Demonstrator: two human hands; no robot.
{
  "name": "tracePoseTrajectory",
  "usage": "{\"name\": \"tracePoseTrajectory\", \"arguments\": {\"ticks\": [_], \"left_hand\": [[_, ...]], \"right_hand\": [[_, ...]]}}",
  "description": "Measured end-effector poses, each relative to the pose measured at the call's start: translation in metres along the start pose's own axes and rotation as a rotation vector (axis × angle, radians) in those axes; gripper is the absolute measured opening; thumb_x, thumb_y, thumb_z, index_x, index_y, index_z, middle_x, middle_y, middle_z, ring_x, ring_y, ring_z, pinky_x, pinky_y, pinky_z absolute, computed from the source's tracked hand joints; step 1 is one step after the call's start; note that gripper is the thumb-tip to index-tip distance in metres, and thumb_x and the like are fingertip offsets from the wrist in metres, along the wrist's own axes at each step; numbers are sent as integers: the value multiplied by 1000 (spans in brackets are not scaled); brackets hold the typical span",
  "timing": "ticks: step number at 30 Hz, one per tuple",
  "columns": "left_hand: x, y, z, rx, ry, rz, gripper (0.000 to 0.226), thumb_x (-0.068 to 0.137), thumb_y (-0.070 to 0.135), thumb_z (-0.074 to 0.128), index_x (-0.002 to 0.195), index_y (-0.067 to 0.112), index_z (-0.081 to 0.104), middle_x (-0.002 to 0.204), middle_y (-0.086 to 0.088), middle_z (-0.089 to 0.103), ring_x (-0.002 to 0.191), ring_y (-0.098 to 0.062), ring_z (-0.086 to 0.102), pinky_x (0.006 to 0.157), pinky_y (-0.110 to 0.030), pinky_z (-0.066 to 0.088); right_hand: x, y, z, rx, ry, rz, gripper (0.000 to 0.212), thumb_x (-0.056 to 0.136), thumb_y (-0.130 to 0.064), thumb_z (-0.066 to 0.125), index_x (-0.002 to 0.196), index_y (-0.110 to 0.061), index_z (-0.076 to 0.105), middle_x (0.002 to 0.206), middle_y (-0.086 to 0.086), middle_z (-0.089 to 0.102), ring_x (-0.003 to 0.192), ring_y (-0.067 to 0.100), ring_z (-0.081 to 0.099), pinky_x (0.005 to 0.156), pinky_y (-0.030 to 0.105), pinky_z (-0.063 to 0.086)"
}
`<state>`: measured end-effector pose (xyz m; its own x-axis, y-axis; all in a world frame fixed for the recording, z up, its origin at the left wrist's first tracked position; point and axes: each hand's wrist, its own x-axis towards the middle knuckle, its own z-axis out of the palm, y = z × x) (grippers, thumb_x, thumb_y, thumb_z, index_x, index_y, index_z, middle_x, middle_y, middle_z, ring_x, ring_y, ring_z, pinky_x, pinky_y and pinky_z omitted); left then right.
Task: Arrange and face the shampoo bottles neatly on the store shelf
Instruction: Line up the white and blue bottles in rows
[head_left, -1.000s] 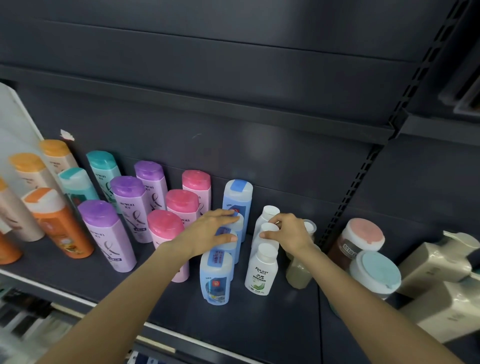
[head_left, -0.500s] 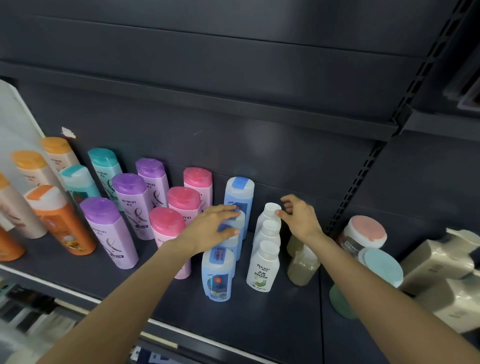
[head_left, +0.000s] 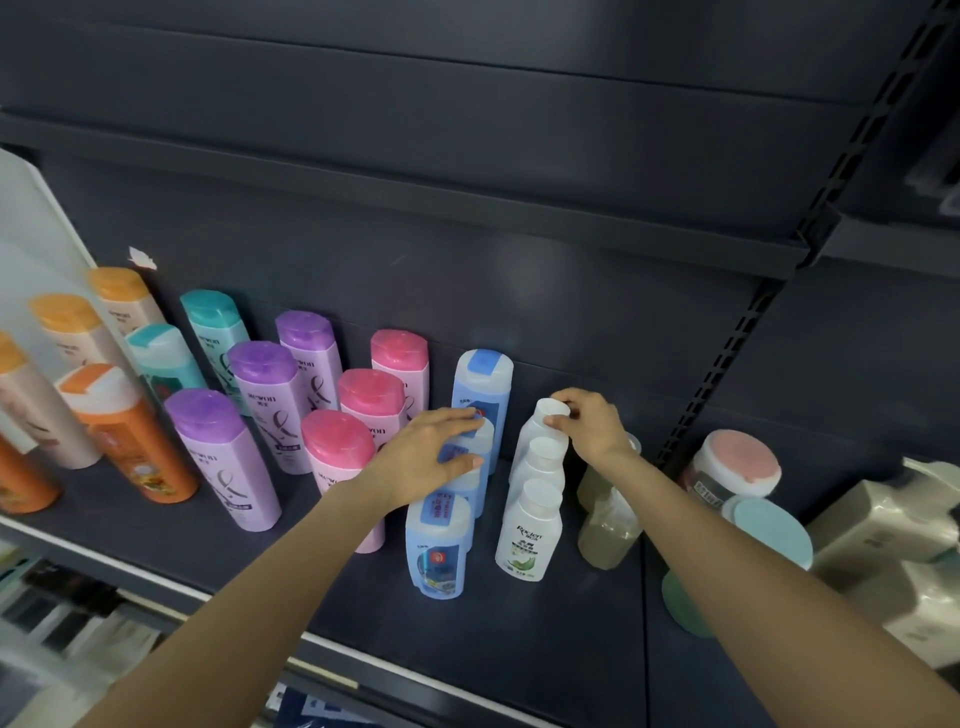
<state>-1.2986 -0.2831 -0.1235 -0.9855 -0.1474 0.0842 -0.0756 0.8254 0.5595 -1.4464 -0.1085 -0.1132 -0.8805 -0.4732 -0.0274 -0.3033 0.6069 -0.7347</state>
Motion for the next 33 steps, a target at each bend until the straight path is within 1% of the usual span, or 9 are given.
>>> {"name": "tracePoseTrajectory", "arguments": {"ticks": [6,11,13,16,20,22,24,28,33], "left_hand": [[2,6,-5,45,-39,-31,51,90,35,59,137,22,46,143,9,41,133,-13,34,111,-25,23],[19,27,-19,196,-56,-77,41,94,36,51,132,22,51,132,0,51,123,-20,44,103,-37,37],[24,39,-22,162,-16,-84,39,94,35,51,131,21,52,133,-2,52,122,-20,46,101,-38,39],[28,65,-25,-43,94,-72,38,95,32,51,130,17,54,129,-3,56,117,-20,52,95,-29,41],[29,88,-29,-272,111,-200,49,95,47,43,136,20,43,119,-7,62,102,-28,62,80,-33,47],[26,97,-32,-499,60,-322,50,94,56,36,124,19,51,102,-10,69,79,-23,67,68,-30,51],[21,105,-37,-794,-28,-434,55,92,61,31,108,17,60,92,-11,72,67,-17,67,57,-24,47],[12,109,-46,-1270,-11,-501,51,91,56,42,105,12,63,98,-18,69,70,-17,67,51,-21,53],[1,111,-55,-1496,104,-437,21,92,29,57,100,10,62,104,-20,64,95,-27,64,60,-24,58]], "right_hand": [[-13,-27,-37,71,155,-158,21,91,-12,58,110,-11,65,101,-2,62,96,17,57,82,24,41],[-27,-50,-67,162,273,-262,23,92,-12,56,113,-14,65,106,-7,64,97,10,57,80,18,40],[-31,-54,-75,253,340,-256,25,92,-13,56,115,-13,64,110,-5,65,98,11,59,83,20,44],[-43,-56,-84,518,433,-169,20,91,-15,58,109,-15,66,104,-2,68,94,12,63,85,33,53],[-60,-56,-96,889,423,-48,20,93,-13,57,110,-8,64,104,6,67,97,19,65,82,31,55],[-67,-54,-100,1010,398,-5,23,94,-15,56,113,-4,63,111,11,67,102,23,65,84,33,56],[-73,-53,-103,1082,387,17,22,94,-15,56,111,-4,63,110,12,67,101,24,65,86,35,55],[-83,-49,-104,1144,319,-8,21,95,-13,52,112,-8,63,110,10,66,99,21,64,85,31,56],[-94,-44,-103,1179,232,-61,28,98,-10,47,123,-10,58,117,4,64,108,16,61,89,22,53]]}}
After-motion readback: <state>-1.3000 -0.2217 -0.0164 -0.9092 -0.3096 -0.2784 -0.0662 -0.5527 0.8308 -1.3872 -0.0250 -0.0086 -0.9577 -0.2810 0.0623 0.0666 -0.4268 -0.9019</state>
